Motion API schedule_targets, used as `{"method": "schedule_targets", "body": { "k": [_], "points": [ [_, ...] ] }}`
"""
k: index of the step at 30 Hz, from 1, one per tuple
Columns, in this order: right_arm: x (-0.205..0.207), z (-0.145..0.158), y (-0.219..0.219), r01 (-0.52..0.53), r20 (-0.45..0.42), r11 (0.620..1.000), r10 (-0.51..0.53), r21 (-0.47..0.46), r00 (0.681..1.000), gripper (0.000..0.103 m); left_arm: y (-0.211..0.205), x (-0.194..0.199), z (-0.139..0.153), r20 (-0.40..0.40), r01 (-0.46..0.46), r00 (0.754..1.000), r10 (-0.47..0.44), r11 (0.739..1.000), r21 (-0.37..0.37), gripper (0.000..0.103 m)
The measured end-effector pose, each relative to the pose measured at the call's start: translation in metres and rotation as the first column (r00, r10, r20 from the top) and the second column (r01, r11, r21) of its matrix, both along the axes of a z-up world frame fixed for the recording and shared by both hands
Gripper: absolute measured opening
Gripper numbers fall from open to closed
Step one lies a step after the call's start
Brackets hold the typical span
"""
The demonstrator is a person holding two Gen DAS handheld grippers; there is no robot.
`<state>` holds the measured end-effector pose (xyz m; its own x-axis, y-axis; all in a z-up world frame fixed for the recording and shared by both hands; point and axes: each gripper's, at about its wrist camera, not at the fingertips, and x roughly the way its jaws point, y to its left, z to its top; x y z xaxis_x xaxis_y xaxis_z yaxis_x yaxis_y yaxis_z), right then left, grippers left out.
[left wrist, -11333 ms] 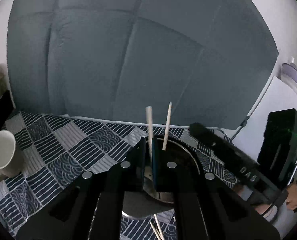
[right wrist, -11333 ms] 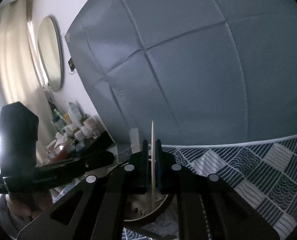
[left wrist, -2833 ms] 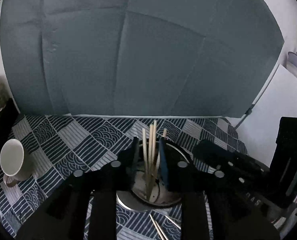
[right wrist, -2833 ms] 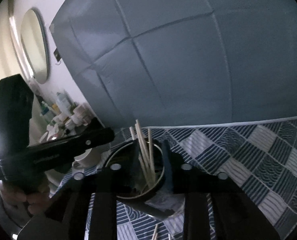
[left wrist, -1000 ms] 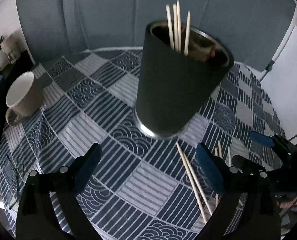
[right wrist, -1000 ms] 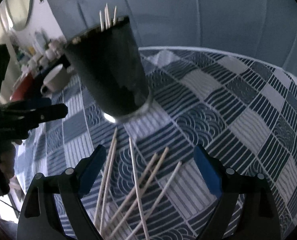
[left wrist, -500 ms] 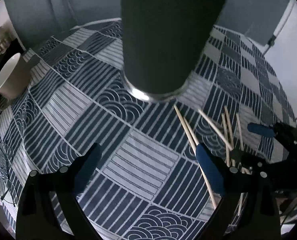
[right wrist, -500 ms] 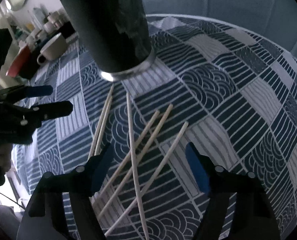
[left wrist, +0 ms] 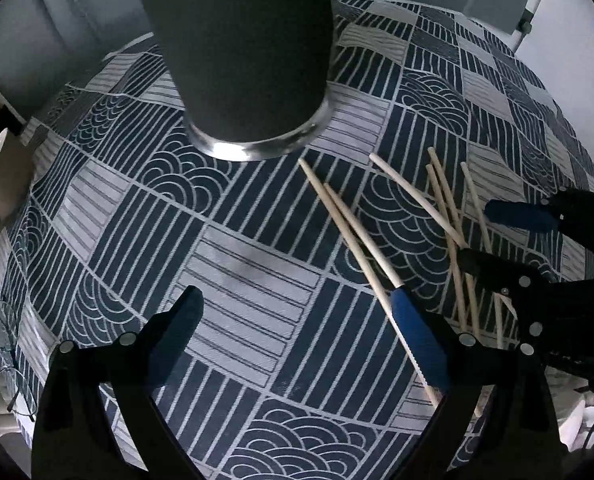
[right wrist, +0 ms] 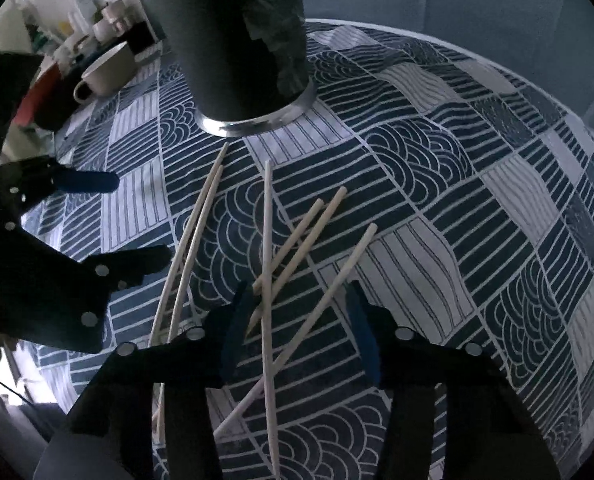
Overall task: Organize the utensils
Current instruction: 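Close the left tool on a stick while the right tool grasps another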
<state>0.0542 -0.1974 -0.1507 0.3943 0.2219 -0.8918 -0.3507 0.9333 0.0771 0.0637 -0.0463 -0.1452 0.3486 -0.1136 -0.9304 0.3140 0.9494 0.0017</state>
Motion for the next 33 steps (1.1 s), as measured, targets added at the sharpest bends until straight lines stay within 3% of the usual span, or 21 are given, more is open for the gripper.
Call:
{"method": "schedule_targets", "body": {
  "k": [2, 8, 14, 18, 29, 32, 33],
  "points": [
    [0.001, 0.001, -0.003, 0.009, -0.002, 1.0, -0.009, -0.013, 1.0, 0.028, -0.003, 0.001, -0.002, -0.007, -0.002, 1.0, 0.002, 1.0, 0.005, 0.093],
    [-0.001, 0.002, -0.002, -0.012, -0.004, 0.999, 0.012, -0.048, 1.0, 0.017, -0.005, 0.005, -0.012, -0.046, -0.043, 0.998, 0.044, 0.999, 0.018, 0.097],
    [0.002, 0.002, -0.011, 0.021, -0.028, 1.0, -0.021, -0.003, 0.999, 0.012, -0.008, 0.006, -0.013, -0.052, -0.028, 0.998, 0.029, 0.999, 0.029, 0.096],
    [0.007, 0.002, -0.028, 0.079, -0.067, 0.993, -0.072, 0.093, 0.995, 0.005, -0.007, 0.004, -0.01, -0.051, 0.0, 0.999, 0.001, 1.0, 0.027, 0.086],
    [0.01, 0.003, -0.021, 0.054, -0.065, 0.998, -0.052, 0.032, 0.997, 0.009, 0.016, -0.002, -0.001, -0.074, -0.012, 0.997, 0.014, 0.999, 0.03, 0.057],
    [0.014, 0.002, -0.018, 0.047, -0.078, 0.999, -0.047, -0.005, 0.996, 0.014, 0.021, 0.0, -0.001, -0.085, -0.029, 0.996, 0.032, 0.999, 0.033, 0.047],
    [0.015, 0.002, -0.016, 0.038, -0.076, 0.999, -0.04, -0.018, 0.996, 0.014, 0.022, 0.0, 0.0, -0.089, -0.032, 0.995, 0.035, 0.999, 0.033, 0.04]
  ]
}}
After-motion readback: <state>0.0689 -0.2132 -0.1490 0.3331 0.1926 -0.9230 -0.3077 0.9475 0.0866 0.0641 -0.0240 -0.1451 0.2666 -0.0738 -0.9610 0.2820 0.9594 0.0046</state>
